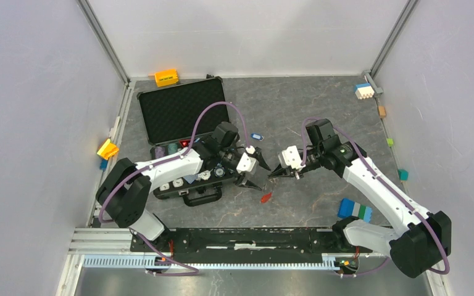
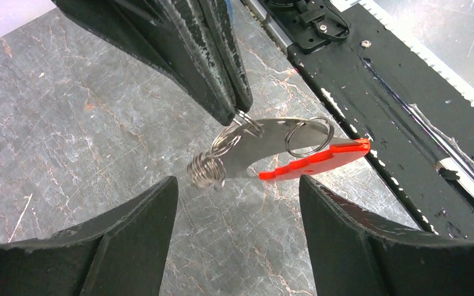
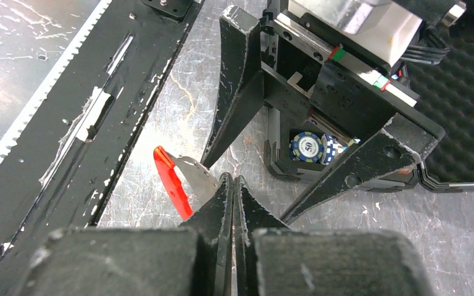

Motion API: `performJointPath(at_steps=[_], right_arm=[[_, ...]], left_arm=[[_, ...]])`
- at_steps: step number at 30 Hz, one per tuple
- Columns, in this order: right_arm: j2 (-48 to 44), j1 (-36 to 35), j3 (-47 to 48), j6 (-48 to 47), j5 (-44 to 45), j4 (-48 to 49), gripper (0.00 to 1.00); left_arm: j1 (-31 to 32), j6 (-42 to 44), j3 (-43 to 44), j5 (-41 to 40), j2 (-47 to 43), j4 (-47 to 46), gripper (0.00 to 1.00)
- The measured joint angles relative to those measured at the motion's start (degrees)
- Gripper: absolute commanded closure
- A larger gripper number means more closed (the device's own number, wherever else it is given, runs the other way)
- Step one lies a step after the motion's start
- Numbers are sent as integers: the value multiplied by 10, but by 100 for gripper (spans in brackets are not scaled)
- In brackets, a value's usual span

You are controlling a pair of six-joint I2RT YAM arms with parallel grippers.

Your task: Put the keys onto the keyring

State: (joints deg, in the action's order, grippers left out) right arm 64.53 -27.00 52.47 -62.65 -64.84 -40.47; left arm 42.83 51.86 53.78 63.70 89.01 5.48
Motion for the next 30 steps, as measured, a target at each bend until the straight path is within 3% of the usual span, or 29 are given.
performJointPath(at_steps=[7, 21, 24, 30], right_arm=[[1, 0, 6, -12, -9, -17, 100], [18, -4, 9, -24, -19, -34, 100], [19, -4, 10, -27, -21, -37, 100], [19, -4, 11, -28, -22, -38, 100]], left_arm=[[0, 5, 7, 20, 14, 4, 19], [7, 130, 55, 57, 31, 131, 23], [13, 157, 74, 59, 49, 168, 29], [21, 186, 89, 60, 64, 207, 62]])
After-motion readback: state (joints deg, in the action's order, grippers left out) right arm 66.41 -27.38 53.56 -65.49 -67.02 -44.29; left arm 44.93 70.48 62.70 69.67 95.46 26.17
